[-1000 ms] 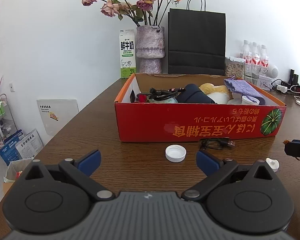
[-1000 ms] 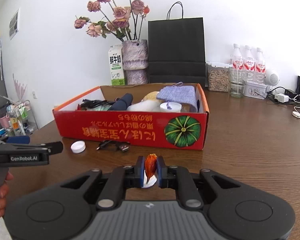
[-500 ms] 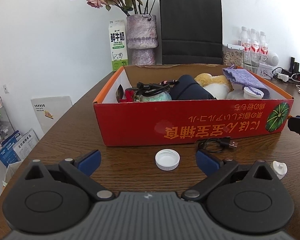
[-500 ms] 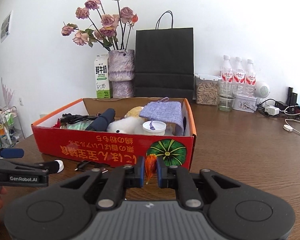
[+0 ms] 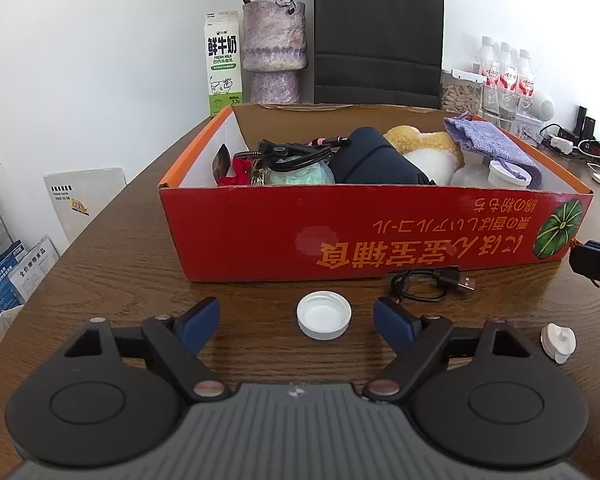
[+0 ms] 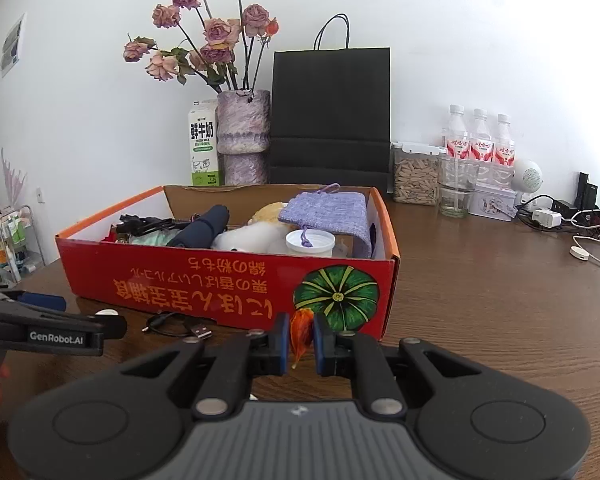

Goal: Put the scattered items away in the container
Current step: 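Grasp the orange item with the right gripper while the left grasps the white bottle cap, then carry the orange item and white cap into the box and open both grippers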

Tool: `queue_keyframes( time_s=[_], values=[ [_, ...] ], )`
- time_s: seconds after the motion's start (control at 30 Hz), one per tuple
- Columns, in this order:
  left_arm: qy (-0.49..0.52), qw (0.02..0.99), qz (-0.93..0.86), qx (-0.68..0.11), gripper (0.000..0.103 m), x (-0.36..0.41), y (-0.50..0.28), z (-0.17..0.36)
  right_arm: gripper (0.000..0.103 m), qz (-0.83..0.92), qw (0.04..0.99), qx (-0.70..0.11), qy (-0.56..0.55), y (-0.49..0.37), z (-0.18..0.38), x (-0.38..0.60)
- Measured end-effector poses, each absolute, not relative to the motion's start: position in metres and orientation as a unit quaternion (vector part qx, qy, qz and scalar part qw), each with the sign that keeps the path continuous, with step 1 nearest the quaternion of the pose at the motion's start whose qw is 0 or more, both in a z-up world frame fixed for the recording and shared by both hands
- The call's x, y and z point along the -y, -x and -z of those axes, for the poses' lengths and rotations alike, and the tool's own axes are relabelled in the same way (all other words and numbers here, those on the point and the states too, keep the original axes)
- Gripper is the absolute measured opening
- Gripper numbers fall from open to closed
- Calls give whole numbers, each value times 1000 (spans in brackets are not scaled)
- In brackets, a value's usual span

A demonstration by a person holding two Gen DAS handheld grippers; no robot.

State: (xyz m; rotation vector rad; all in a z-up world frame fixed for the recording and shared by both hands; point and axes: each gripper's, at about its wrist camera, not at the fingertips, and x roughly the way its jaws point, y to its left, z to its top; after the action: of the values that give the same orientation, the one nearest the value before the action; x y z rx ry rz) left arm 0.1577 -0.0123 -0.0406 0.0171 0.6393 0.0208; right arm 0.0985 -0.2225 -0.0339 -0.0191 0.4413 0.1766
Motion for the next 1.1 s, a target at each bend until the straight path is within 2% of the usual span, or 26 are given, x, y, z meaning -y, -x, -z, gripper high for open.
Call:
queue_keyframes(
  time_s=[0.1,0.17,0.2,0.23,0.6,0.9,1.1],
  values=[
    [-5,946,-3,-323,71,11,-160,42,12,-88,972,-219,11,-98,34,222],
    [-6,948,4,-318,53,13,-158,42,12,-88,971,-221,12,-99,34,221],
    [-9,949,9,-314,34,15,-157,41,12,-88,971,-222,12,-99,34,221],
    [-12,950,13,-312,29,16,-157,41,12,-88,971,-223,12,-99,34,221],
    [5,951,16,-309,29,13,-155,40,12,-89,970,-224,12,-99,35,221],
    [22,966,12,-256,29,7,-133,25,12,-112,973,-199,7,-90,30,221],
    [25,977,16,-211,29,5,-124,-2,12,-130,979,-160,1,-87,4,218]
  ],
)
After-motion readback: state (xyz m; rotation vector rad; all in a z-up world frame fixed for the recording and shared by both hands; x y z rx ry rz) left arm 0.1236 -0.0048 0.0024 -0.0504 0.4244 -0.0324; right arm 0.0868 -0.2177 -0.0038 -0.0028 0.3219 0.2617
